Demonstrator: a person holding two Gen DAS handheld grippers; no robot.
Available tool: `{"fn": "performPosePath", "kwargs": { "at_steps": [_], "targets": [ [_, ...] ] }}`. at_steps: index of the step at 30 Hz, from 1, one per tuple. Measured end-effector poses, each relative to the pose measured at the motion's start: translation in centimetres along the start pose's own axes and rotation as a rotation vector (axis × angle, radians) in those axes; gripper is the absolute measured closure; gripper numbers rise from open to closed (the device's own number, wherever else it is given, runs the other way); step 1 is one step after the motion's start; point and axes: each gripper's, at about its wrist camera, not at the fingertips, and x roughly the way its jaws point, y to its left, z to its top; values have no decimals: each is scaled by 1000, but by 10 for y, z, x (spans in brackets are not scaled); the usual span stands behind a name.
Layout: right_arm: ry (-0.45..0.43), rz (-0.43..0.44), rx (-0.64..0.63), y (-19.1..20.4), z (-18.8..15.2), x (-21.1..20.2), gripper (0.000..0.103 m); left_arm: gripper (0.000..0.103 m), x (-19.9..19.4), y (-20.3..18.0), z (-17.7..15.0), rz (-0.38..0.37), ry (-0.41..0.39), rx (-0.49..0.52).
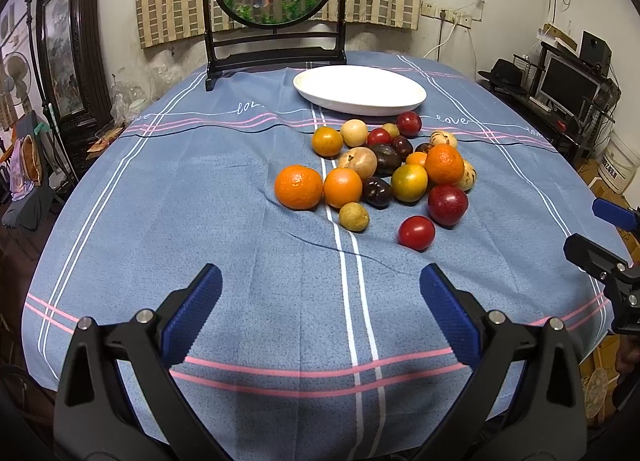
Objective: Organize fruits
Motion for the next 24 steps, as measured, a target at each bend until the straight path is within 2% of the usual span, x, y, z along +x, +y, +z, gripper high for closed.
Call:
{"fn": "performPosePath", "kwargs": {
  "at_steps": [14, 20, 24],
  "targets": [
    [-6, 13, 6, -1, 4, 4, 1, 2, 9, -1, 4, -6, 16, 6],
    [-60, 96, 3, 3, 3, 12, 1, 2, 18, 5, 9, -15, 29, -1],
    [-15, 140, 19, 3, 5, 26, 1, 2, 32, 17, 13, -29, 58, -32]
  ]
}}
